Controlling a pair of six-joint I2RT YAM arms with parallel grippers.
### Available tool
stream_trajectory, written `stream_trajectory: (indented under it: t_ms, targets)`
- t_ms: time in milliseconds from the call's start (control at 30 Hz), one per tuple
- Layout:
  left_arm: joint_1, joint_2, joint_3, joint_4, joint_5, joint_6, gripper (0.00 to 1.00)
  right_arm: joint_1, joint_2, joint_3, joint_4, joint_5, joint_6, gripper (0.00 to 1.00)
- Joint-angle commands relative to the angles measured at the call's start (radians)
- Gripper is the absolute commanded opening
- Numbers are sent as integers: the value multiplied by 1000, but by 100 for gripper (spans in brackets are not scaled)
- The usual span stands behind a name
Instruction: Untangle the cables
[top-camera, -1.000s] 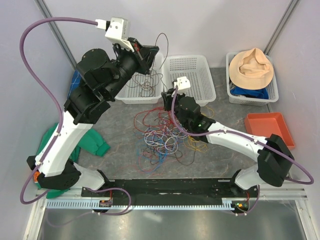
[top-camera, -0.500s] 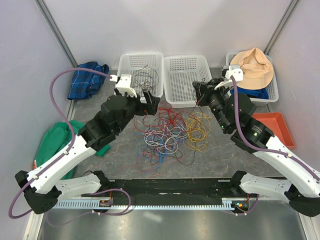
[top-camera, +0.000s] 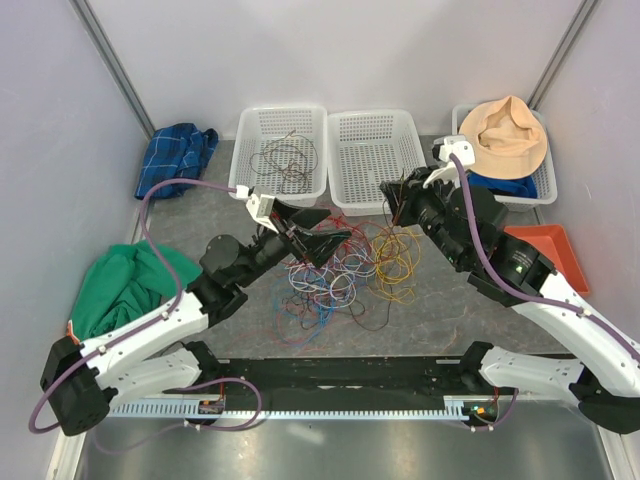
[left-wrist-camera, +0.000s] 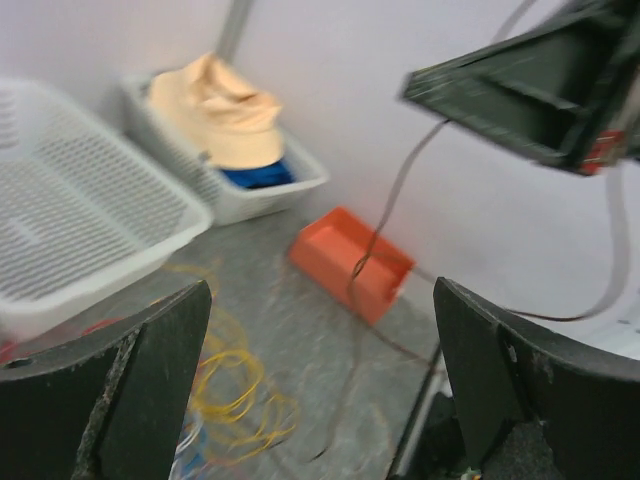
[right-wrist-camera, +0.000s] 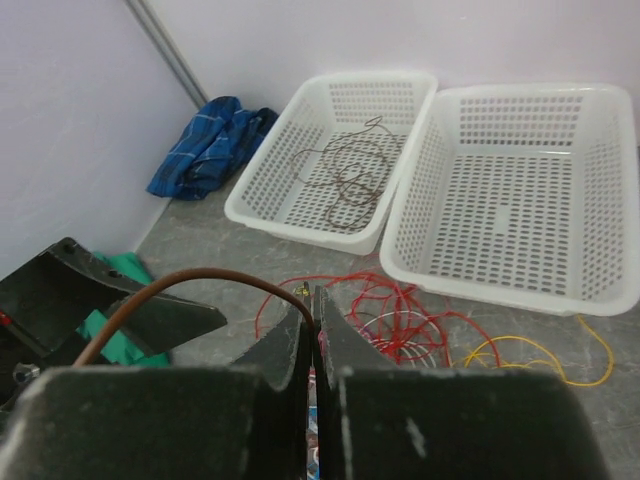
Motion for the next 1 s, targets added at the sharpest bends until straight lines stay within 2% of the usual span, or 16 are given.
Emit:
stream_trajectory:
  t_ms: [0,167,533,700,867,900,967]
  targets:
    - [-7,46,-31,447,214,-94,100,1,-23,34,-19,-66,43,0]
    - [-13,98,-45,616,295,-120,100,1,-34,18,-29,-82,60,0]
    - [-33,242,30,601,285,-104,97,1,-62,26,-28,-241,141,0]
    - [-62,315,96,540,230,-80,87,1,-68,12,-25,-271,149,0]
    - [-87,365,167,520,254,-62,75,1,-78,-6,-26,-272,152,0]
    - [-90,371,176,512,259,-60,71,1,-77,-11,-25,-278,154,0]
    - [-93,391,197,492,266,-58,53,1,-78,-15,-25,-283,155,0]
